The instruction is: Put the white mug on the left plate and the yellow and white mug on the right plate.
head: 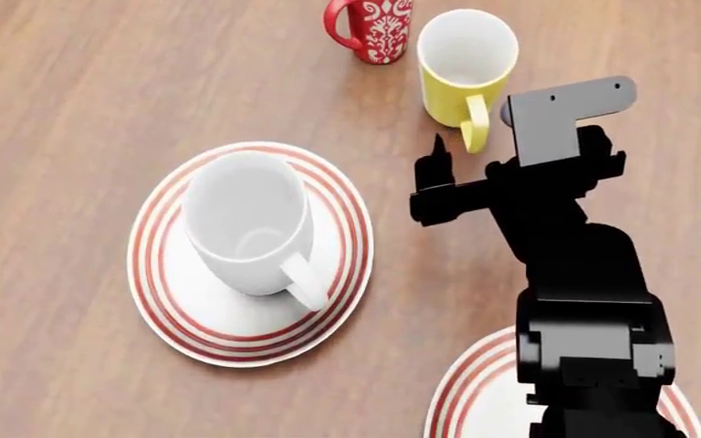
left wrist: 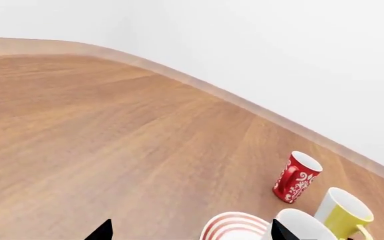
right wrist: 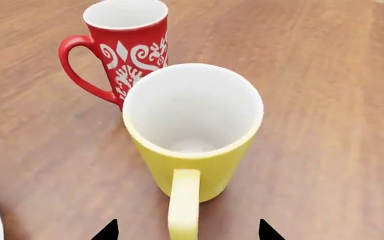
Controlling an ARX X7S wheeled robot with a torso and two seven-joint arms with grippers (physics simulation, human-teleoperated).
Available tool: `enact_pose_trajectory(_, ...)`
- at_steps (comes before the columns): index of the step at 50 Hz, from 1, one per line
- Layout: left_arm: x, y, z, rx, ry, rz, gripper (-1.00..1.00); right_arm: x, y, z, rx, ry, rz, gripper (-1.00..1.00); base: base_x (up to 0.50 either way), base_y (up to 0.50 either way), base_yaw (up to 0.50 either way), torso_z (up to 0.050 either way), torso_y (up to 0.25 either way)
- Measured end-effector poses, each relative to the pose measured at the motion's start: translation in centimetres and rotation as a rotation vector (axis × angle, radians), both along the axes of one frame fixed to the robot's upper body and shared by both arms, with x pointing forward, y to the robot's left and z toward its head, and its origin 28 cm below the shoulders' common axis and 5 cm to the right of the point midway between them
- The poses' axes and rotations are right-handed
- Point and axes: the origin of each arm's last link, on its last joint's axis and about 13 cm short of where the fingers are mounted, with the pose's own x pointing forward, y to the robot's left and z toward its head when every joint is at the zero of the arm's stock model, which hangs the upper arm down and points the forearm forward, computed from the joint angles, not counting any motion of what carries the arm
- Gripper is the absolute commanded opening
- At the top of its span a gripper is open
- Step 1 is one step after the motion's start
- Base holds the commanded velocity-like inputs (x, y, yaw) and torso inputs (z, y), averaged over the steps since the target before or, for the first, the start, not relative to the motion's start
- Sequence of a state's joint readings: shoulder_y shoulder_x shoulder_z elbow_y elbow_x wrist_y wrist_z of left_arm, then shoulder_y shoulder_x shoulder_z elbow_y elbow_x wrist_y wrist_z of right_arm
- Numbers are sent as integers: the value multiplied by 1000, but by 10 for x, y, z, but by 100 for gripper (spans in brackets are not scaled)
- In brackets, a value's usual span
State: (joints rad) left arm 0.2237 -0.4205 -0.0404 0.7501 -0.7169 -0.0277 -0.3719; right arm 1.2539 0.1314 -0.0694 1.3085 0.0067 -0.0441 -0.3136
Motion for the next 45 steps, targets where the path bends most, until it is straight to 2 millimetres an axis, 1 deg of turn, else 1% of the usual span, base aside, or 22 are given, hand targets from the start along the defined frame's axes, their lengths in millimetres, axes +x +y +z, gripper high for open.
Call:
enact_pose_trajectory(8, 0, 0, 0, 2, 0, -1, 100, 2, 0, 7, -4, -30, 5, 100, 0, 0, 0, 0, 0)
enact_pose_trajectory(16, 1, -1, 0, 6, -8, -1, 100, 3, 0, 11, -5, -45, 9, 100, 0, 0, 0, 0, 0)
enact_pose_trajectory(19, 0, -1, 0, 7, -15, -5, 100, 3, 0, 12, -4, -51, 10, 100, 0, 0, 0, 0, -209)
enact_pose_trajectory(23, 0, -1, 0, 8, -19, -10, 100, 3, 0, 12, -2, -51, 11, 100, 0, 0, 0, 1, -235)
enact_pose_trajectory(35, 0, -1, 0, 9, -10, -5, 100, 2, 0, 9, 0, -44, 10, 100, 0, 0, 0, 0, 0)
enact_pose_trajectory(36, 0, -1, 0, 10, -10, -5, 100, 2, 0, 9, 0, -44, 10, -100, 0, 0, 0, 0, 0)
enact_pose_trajectory(45, 0, -1, 0, 9, -7, -4, 100, 2, 0, 8, 7, -53, 15, -100, 0, 0, 0, 0, 0)
